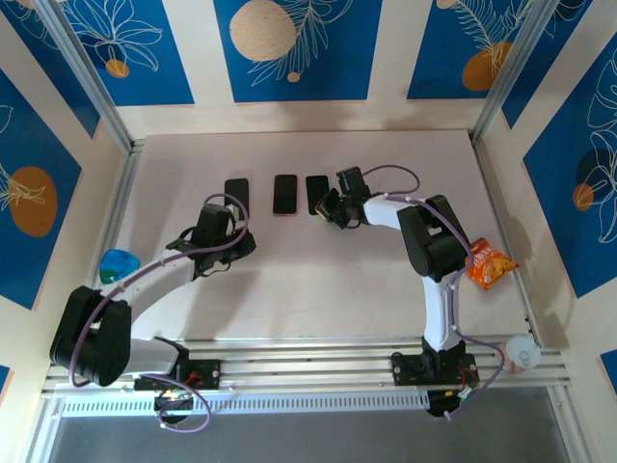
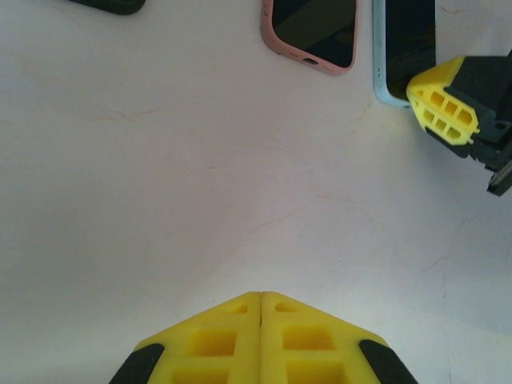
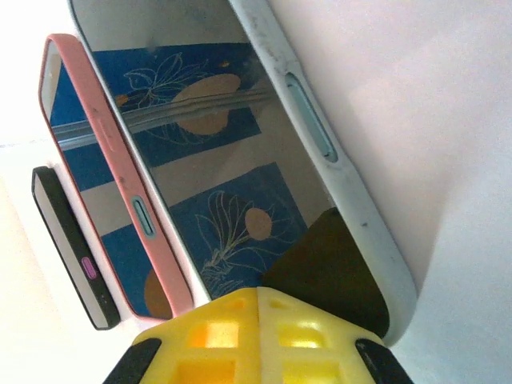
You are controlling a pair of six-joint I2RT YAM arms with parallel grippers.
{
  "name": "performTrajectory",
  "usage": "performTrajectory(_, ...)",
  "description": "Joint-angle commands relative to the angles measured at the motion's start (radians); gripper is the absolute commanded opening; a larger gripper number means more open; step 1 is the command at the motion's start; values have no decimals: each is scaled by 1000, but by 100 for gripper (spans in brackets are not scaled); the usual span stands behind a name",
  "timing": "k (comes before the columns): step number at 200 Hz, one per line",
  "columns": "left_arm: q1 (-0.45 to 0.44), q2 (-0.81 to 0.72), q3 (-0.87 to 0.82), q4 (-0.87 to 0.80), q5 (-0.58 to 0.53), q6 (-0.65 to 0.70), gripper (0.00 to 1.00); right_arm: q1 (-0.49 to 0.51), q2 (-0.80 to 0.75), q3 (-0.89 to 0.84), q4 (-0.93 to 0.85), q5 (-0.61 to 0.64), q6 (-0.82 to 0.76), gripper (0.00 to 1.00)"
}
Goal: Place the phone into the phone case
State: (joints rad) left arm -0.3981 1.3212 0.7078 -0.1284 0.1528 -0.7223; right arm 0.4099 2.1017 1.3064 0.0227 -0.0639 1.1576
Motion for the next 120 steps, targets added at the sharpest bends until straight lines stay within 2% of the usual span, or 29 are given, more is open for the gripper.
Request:
performTrajectory(1, 15, -2, 22, -29, -22, 28, 0, -6, 48, 34, -72, -15, -61, 0)
performTrajectory(24, 16, -3, 38, -49, -38, 40, 0, -8, -58, -15, -16, -22, -127, 0)
performTrajectory(30, 16, -7, 42, -55, -47, 44, 9, -13, -94, -21, -18, -30, -158, 1)
performTrajectory(38, 16, -12, 52, -68, -66, 53, 29, -19, -137, -14, -41, -49, -210, 13)
performTrajectory(46, 18, -19, 61, -80, -88, 62, 45, -25, -183, 1, -90, -54, -273, 34)
performTrajectory(56, 19, -25, 77, -96, -113, 81, 56, -28, -241, 16, -163, -29, -351, 60)
performTrajectory(67, 25, -32, 99, -116, -147, 107, 68, -36, -311, 12, -231, 1, -435, 71)
performTrajectory(76, 29, -33, 120, -128, -174, 143, 72, -52, -369, -9, -259, 2, -502, 76)
performTrajectory(97, 51, -19, 165, -137, -246, 253, 78, -110, -508, -119, -276, -2, -654, 78)
performTrajectory(120, 85, 25, 231, -172, -305, 371, 79, -197, -644, -266, -258, 68, -750, 79)
